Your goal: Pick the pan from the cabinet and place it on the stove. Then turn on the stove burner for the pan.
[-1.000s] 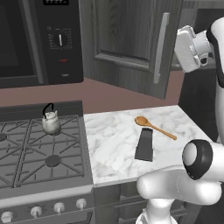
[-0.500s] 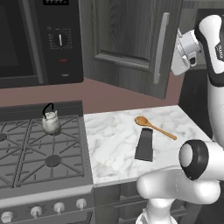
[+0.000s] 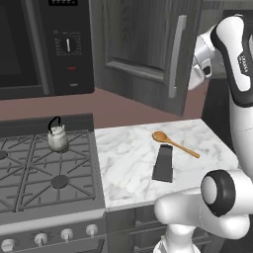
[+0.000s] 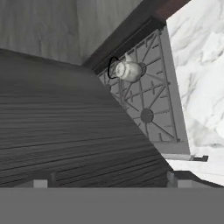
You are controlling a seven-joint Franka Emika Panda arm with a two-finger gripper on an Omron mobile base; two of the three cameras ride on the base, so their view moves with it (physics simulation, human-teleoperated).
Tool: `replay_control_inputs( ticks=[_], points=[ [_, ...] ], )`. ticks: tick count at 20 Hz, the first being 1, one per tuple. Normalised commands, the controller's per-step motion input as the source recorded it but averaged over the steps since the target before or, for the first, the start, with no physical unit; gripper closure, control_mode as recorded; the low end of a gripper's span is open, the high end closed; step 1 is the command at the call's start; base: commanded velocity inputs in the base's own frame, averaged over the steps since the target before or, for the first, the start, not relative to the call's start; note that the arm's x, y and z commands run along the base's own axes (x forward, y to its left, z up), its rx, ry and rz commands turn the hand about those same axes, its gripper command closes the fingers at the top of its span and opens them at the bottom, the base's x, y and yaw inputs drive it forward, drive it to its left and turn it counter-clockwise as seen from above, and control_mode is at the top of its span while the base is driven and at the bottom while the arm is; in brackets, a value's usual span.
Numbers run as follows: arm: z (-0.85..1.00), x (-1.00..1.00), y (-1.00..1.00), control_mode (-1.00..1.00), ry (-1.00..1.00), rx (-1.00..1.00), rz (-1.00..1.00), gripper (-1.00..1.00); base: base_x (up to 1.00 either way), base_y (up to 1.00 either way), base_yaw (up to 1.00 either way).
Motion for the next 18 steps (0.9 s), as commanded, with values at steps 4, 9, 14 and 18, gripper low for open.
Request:
replay_control_inputs(
  ticks=[4,9,14,18],
  points=[
    [0.0,-0.46,0.58,-1.0,0.07,0.0,0.06,-1.0,0.0,0.0,0.0],
    [-0.01,-0.37,0.59,-1.0,0.08,0.0,0.05,-1.0,0.0,0.0,0.0],
    [-0.03,-0.24,0.64,-1.0,0.07,0.0,0.02,-1.0,0.0,0.0,0.0],
    [-0.02,-0.15,0.59,-1.0,0.01,0.0,0.0,-1.0,0.0,0.0,0.0]
  ],
)
